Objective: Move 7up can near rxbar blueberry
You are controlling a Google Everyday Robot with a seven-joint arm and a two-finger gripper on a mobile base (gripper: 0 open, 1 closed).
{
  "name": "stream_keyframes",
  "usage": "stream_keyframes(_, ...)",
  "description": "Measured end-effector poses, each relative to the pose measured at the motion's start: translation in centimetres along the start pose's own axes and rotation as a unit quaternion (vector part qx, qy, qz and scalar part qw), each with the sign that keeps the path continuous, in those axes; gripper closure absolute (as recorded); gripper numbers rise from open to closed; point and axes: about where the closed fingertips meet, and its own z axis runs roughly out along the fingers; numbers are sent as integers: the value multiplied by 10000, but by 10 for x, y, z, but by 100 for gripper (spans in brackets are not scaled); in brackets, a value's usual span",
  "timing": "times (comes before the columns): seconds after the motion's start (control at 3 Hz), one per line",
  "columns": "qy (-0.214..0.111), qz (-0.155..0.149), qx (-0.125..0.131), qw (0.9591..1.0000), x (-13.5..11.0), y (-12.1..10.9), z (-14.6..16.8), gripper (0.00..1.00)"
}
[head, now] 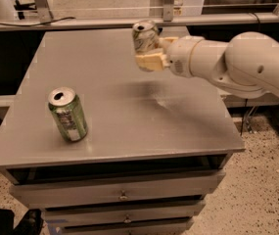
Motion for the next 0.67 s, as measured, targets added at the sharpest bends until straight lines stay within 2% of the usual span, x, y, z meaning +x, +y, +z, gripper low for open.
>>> stream_keyframes(0.33,-8,2,-33,10000,0,2,3,100)
stream_keyframes(0.67,-112,-23,231,9997,5,-26,5,100)
